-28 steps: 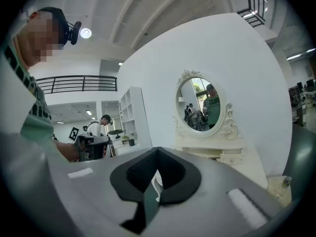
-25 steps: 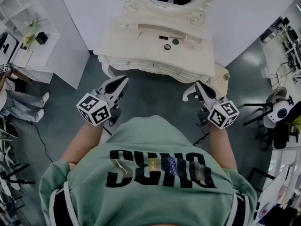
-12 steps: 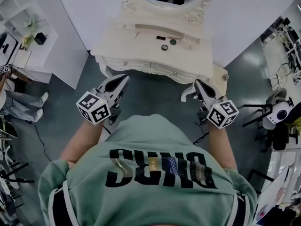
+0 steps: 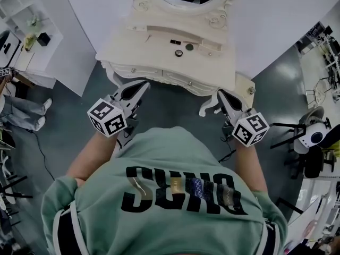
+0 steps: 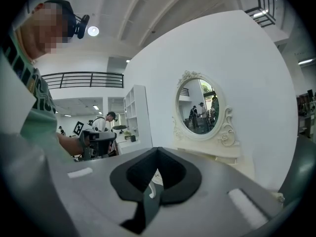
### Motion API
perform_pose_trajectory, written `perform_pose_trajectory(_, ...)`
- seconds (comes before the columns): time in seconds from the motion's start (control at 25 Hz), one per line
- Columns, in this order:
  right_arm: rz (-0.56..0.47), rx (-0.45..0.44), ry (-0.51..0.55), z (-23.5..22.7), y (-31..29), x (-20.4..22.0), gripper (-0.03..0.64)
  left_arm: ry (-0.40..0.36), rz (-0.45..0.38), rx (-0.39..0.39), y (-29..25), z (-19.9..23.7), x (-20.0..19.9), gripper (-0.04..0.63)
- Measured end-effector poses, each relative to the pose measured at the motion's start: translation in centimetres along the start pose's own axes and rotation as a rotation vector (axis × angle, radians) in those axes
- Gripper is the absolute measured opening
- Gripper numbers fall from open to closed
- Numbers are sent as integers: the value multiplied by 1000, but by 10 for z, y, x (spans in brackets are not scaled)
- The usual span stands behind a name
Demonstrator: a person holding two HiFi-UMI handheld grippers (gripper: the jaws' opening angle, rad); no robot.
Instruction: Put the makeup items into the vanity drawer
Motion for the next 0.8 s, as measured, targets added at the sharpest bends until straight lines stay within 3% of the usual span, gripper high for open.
perform_pose_trajectory(0.2, 22, -6, -1, -28, -17, 8, 9, 18, 32, 18, -34, 17, 11, 3)
perform_pose_trajectory(0.32, 36, 4, -19, -43, -43, 15, 9, 27, 44, 28, -46, 48, 10, 3)
perform_pose_trajectory(0.6, 13, 82, -20, -79, -163, -1, 9, 35, 78, 136, -101, 189, -5, 3)
perform_pose_trajectory(0.8, -14, 158, -56, -107, -257, -34, 9, 28, 141, 245, -157, 291, -44, 3)
Point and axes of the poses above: the fingertips, and each gripper's own axes: y backward along the fingers, z to its left, x out of its underside, the point moved 3 cm from there along y, backward along the fingers, and after that the axes turned 12 degrees about x, right-handed, at the moved point
